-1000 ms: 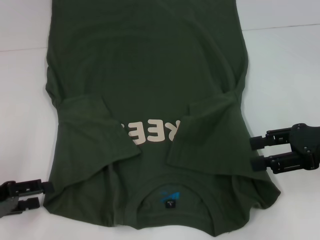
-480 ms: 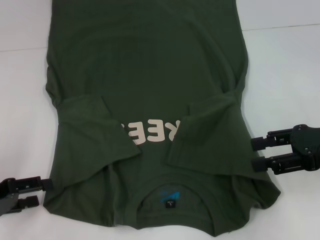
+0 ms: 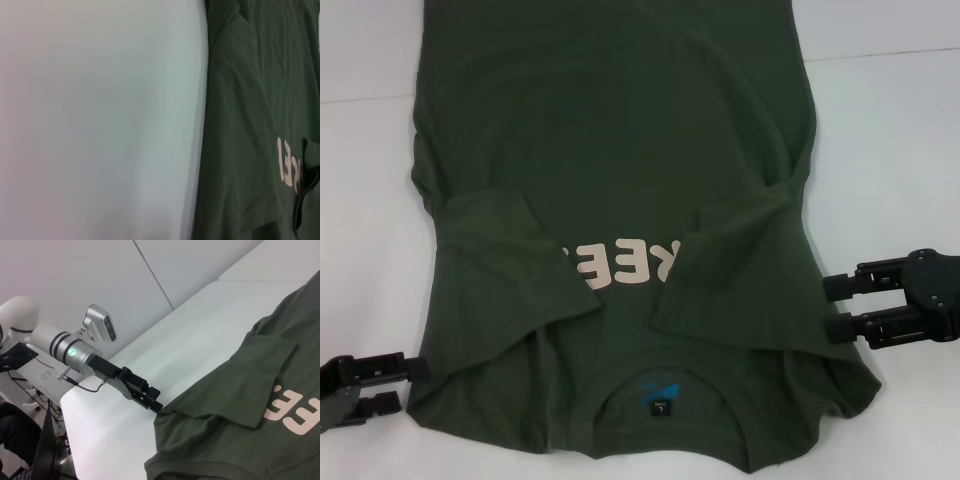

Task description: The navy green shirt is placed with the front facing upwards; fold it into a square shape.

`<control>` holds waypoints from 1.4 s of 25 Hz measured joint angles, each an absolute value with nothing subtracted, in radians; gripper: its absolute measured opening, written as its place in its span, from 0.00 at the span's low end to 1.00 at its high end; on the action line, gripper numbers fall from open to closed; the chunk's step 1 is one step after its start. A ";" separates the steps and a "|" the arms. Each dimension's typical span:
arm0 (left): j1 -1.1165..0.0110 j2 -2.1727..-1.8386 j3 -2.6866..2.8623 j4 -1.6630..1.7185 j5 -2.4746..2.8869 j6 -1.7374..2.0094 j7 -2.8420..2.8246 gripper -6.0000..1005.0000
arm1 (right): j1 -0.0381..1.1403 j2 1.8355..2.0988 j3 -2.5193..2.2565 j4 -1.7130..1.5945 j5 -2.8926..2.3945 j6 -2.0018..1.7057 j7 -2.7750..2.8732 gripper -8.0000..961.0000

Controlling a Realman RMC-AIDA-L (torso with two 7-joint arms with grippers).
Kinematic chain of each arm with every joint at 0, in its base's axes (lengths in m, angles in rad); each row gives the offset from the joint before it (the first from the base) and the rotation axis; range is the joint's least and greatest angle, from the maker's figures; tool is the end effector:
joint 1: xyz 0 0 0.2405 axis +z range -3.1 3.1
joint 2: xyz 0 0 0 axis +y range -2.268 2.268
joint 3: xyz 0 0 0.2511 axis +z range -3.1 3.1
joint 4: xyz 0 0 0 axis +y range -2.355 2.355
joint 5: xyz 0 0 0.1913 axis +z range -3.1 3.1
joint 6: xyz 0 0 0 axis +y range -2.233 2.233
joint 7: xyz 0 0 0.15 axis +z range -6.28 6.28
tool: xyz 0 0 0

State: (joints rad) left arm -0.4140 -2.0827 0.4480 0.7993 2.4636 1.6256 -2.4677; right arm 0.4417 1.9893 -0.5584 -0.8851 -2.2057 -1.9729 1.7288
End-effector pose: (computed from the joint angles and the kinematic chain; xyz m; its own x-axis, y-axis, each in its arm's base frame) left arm -0.3282 0.2603 0.0178 -0.1297 0.9447 0.3013 0.9892 0.1025 0.1046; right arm 0.2715 0.2624 0.0641 0.7128 -0.6061 -0.3529 -0.6222 -0.7787 0.0808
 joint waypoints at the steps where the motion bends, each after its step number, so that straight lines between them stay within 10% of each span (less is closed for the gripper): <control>1: -0.414 -2.083 0.448 0.799 2.464 1.626 -2.468 0.76 | 0.442 1.989 -0.558 -0.885 -2.206 -1.973 1.729 0.80; 35: -0.425 -2.086 0.458 0.773 2.463 1.619 -2.463 0.76 | 0.440 1.990 -0.557 -0.885 -2.206 -1.977 1.729 0.80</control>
